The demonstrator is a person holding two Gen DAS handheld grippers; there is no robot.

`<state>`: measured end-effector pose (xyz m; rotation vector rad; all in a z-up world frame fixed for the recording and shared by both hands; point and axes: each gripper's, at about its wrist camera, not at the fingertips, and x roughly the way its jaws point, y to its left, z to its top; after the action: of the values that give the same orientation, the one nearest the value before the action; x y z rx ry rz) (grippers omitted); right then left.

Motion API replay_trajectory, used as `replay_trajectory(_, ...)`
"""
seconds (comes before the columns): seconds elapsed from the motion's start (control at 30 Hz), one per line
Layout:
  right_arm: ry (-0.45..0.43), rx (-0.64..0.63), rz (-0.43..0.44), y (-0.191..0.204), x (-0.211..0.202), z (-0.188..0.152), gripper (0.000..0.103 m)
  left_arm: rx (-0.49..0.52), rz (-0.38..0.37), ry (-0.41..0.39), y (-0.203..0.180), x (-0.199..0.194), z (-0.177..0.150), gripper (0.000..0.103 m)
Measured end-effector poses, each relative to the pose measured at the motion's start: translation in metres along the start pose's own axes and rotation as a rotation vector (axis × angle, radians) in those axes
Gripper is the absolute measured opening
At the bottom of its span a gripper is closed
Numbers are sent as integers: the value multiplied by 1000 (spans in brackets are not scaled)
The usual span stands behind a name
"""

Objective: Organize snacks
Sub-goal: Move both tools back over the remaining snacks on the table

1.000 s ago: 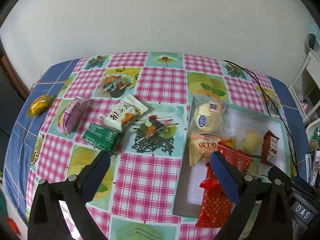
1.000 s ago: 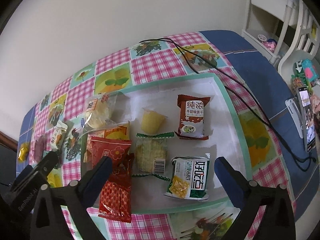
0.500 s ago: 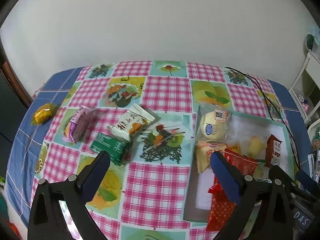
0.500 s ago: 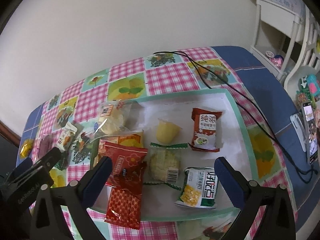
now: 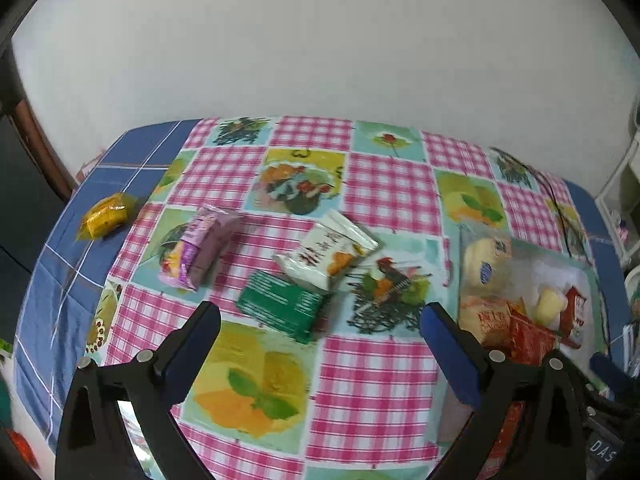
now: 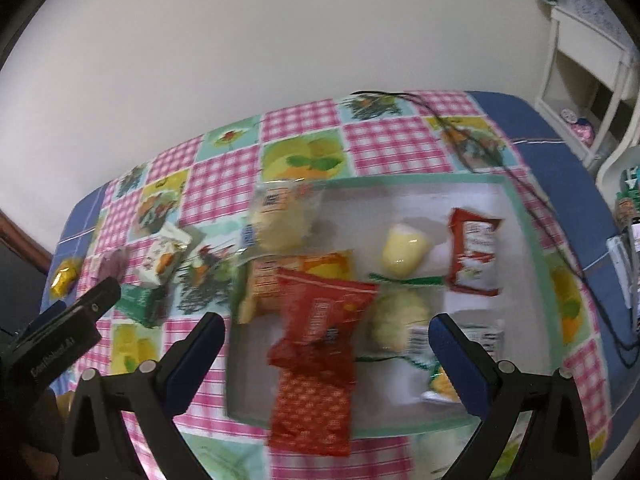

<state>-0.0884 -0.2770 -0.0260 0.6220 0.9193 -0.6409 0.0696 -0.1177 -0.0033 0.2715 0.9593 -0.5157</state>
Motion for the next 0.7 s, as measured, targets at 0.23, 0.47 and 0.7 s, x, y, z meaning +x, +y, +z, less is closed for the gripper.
replay_trajectory(0.23, -10, -56, 60, 49, 0, -4, 103, -94, 9, -13, 60, -2, 8, 100)
replay_trajectory(0.47, 8, -87, 109, 98, 10, -12, 103, -168, 37, -7, 110, 0, 9, 100)
replay_trajectory(0.7, 37, -121, 131, 138, 29, -21, 103, -195, 43, 9, 140, 12, 11, 100)
